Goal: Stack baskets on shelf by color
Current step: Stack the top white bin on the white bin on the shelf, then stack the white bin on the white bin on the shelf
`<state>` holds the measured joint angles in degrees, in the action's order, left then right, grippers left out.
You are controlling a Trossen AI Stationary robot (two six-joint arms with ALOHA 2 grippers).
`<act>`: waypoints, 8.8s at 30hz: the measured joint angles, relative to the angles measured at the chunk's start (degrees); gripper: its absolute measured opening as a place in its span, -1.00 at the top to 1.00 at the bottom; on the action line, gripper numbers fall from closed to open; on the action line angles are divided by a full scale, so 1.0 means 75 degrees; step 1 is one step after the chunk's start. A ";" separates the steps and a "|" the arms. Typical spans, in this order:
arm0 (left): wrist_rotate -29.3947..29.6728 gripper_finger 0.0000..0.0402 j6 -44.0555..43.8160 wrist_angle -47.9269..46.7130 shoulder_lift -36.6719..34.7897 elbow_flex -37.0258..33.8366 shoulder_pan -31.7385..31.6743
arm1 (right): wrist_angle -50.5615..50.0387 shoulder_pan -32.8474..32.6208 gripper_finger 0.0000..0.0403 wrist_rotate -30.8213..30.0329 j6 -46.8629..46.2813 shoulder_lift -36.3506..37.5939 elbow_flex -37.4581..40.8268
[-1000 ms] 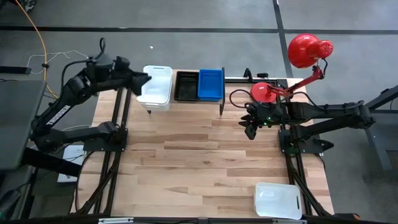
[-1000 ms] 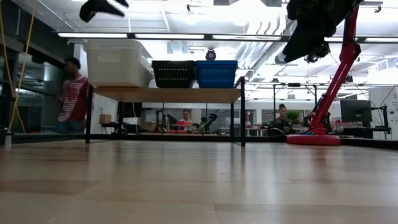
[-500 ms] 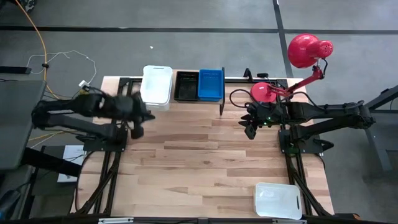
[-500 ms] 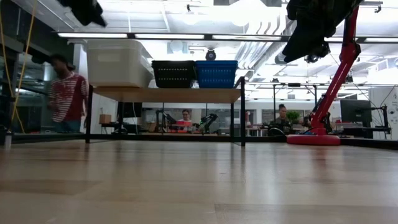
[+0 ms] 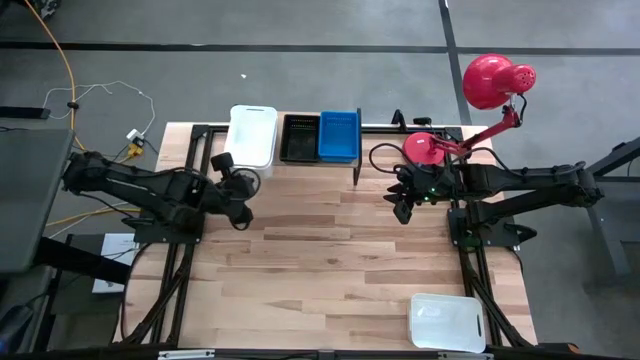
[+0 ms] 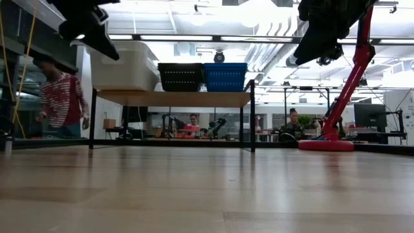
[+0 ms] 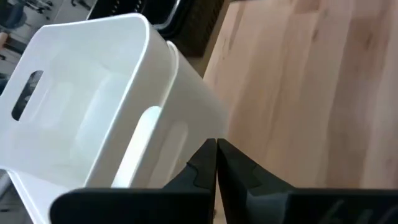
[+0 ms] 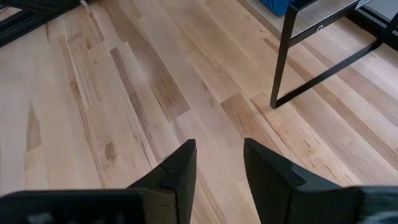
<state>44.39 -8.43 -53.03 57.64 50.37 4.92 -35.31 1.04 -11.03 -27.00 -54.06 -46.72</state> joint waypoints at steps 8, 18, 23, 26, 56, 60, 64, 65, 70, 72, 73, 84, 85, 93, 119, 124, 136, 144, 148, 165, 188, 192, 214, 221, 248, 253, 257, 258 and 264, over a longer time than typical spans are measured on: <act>0.0037 1.00 0.0376 0.0026 0.0318 0.0000 -0.0418 | 0.0000 0.0000 0.40 0.0000 0.0000 0.0000 0.0000; -0.0197 1.00 0.1214 0.0783 0.0380 0.0000 -0.1196 | 0.0000 0.0000 0.40 0.0000 0.0000 0.0000 0.0000; -0.0642 1.00 0.1778 0.1358 0.0380 0.0000 -0.1581 | 0.0000 0.0000 0.40 0.0000 0.0000 0.0000 0.0000; -0.0695 1.00 0.1993 0.1609 0.0380 0.0000 -0.1738 | 0.0000 0.0000 0.40 0.0000 0.0000 0.0000 0.0000; -0.0831 1.00 0.0261 0.8453 -0.1271 -0.3023 0.2632 | 0.0290 -0.3520 0.40 0.1247 -0.1892 -0.0250 -0.0006; -0.0753 1.00 -0.0067 0.8907 -0.1152 -0.3405 0.2755 | -0.0336 -0.4845 0.40 0.1208 -0.4384 -0.0724 -0.0006; -0.0537 1.00 -0.0367 0.8907 -0.1052 -0.3602 0.2766 | -0.0327 -0.5983 0.40 0.1363 -0.6176 -0.1474 -0.0096; -0.0516 1.00 -0.0436 0.8856 -0.1034 -0.3636 0.2764 | -0.0353 -0.6212 0.40 0.1372 -0.6434 -0.1708 -0.0214; -0.0462 1.00 -0.0538 0.8928 -0.0881 -0.3640 0.2763 | -0.1274 -0.6932 0.40 0.1366 -0.7234 -0.2950 -0.1177; -0.0476 1.00 -0.0584 0.8931 -0.0847 -0.3640 0.2763 | -0.1875 -0.7072 0.40 0.1386 -0.7256 -0.3444 -0.1705; -0.0478 1.00 -0.0593 0.8931 -0.0842 -0.3640 0.2763 | -0.2198 -0.7122 0.40 0.1386 -0.7194 -0.3698 -0.1991; -0.0485 1.00 -0.0593 0.8943 -0.0841 -0.3634 0.2763 | -0.4856 -0.7537 0.40 0.1218 -0.6246 -0.5769 -0.3596; -0.0487 1.00 -0.0595 0.8943 -0.0841 -0.3634 0.2763 | -0.4852 -0.7551 0.40 0.1271 -0.6204 -0.5846 -0.3581; -0.0501 1.00 -0.0655 0.8943 -0.0841 -0.3631 0.2763 | -0.5005 -0.7548 0.40 0.1211 -0.6074 -0.5925 -0.3389; 0.0096 1.00 -0.1073 0.8919 -0.1076 -0.3611 0.2773 | -0.3416 -0.6566 0.99 0.0056 -0.4431 -0.5126 -0.2285; 0.0168 1.00 -0.0925 0.8887 -0.1222 -0.3611 0.3011 | -0.3203 -0.6046 0.99 -0.2485 -0.3990 -0.4123 -0.2145; 0.0694 1.00 -0.0915 0.8881 -0.1293 -0.3614 0.3373 | -0.0269 -0.3017 1.00 -0.2465 -0.5821 -0.3206 -0.0356; 0.0599 1.00 -0.1054 0.8764 -0.1293 -0.3614 0.3372 | 0.2294 -0.1912 1.00 -0.2074 -0.6060 -0.3206 0.0442; 0.0358 1.00 -0.1189 0.8673 -0.1290 -0.3614 0.3372 | 0.2691 -0.1686 1.00 -0.1965 -0.7040 -0.3242 0.0794; 0.0349 1.00 -0.1281 0.8643 -0.1290 -0.3620 0.3372 | 0.3267 -0.1521 0.51 -0.2071 -0.7047 -0.3258 0.1099; 0.0668 0.93 -0.2529 1.0558 0.0732 -0.3625 0.2370 | -0.0410 -0.3242 0.17 -0.4724 -0.6746 -0.1944 0.1096; -0.0250 0.76 -0.2272 1.2231 0.1793 -0.3595 0.1702 | -0.0685 -0.3620 0.17 -0.4981 -0.6932 -0.1944 0.1096; -0.1713 -0.21 -0.4857 0.9561 0.4662 -0.0925 -0.0395 | -0.1143 -0.3789 0.17 -0.5869 -0.7082 -0.1944 0.1096; -0.1783 -0.16 -0.5921 0.9443 0.5389 -0.0917 -0.0454 | -0.1140 -0.3789 0.17 -0.5881 -0.7082 -0.1944 0.1096; -0.3146 0.72 -0.5750 0.9378 0.6100 -0.0921 -0.0979 | -0.1032 -0.3789 0.17 -0.6115 -0.7082 -0.1944 0.1096; -0.3363 0.96 -0.5271 0.9315 0.5773 -0.0924 -0.0883 | -0.1028 -0.3789 0.17 -0.6114 -0.7082 -0.1944 0.1096; -0.3358 0.99 -0.4884 0.9111 0.5228 -0.0935 -0.0715 | -0.1004 -0.3789 0.17 -0.6114 -0.7082 -0.1944 0.1096; -0.3370 0.99 -0.4763 0.9066 0.4983 -0.0935 -0.0665 | -0.0980 -0.3789 0.17 -0.6114 -0.7082 -0.1944 0.1096; -0.3385 1.00 -0.3783 0.8866 0.3170 -0.0930 -0.0361 | -0.0893 -0.3789 0.17 -0.6114 -0.7082 -0.1944 0.1096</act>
<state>19.00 -36.81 13.47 81.42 43.40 2.21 -42.01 -27.38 -56.88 -80.12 -68.64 -38.50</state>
